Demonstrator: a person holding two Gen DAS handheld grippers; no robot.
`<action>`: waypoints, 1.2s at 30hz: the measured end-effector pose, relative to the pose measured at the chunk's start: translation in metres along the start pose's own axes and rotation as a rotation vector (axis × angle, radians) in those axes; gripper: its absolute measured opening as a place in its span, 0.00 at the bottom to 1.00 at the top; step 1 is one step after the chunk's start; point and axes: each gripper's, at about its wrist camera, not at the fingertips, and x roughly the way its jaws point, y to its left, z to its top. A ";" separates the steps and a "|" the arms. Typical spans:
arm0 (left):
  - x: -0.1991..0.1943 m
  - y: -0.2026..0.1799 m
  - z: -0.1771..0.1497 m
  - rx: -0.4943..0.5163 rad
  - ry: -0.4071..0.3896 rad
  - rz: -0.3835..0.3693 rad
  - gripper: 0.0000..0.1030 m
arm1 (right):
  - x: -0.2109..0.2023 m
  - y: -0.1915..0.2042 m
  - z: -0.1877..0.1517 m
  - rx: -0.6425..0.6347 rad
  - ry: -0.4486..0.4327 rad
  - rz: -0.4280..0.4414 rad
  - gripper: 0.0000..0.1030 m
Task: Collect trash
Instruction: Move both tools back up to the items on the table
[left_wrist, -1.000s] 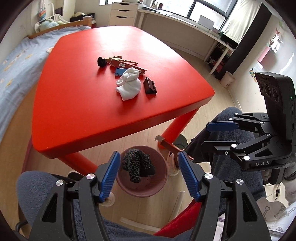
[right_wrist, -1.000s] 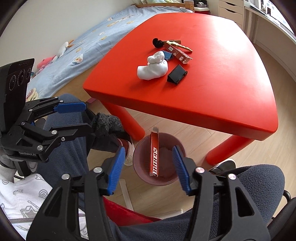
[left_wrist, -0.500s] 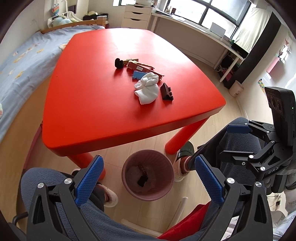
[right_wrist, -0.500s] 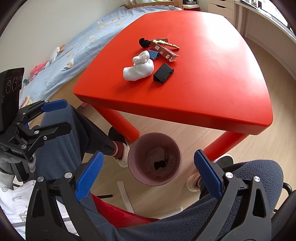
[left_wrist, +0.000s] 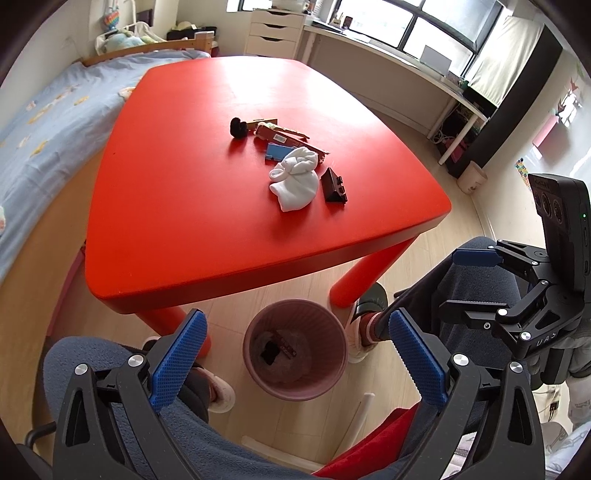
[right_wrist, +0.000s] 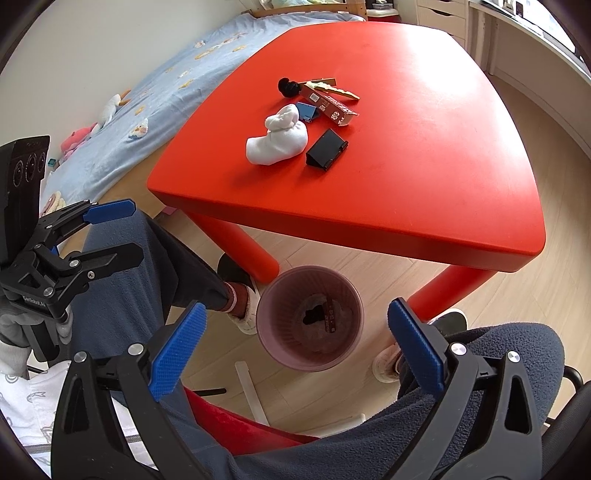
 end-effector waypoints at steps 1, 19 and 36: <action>0.000 0.000 0.000 0.001 -0.001 0.001 0.92 | 0.000 0.000 0.001 -0.002 -0.001 0.000 0.94; -0.004 0.006 0.048 0.040 -0.047 0.000 0.92 | -0.007 -0.002 0.050 -0.150 -0.032 -0.006 0.94; 0.030 0.010 0.093 0.081 -0.011 -0.045 0.92 | 0.025 -0.011 0.101 -0.378 0.010 -0.006 0.94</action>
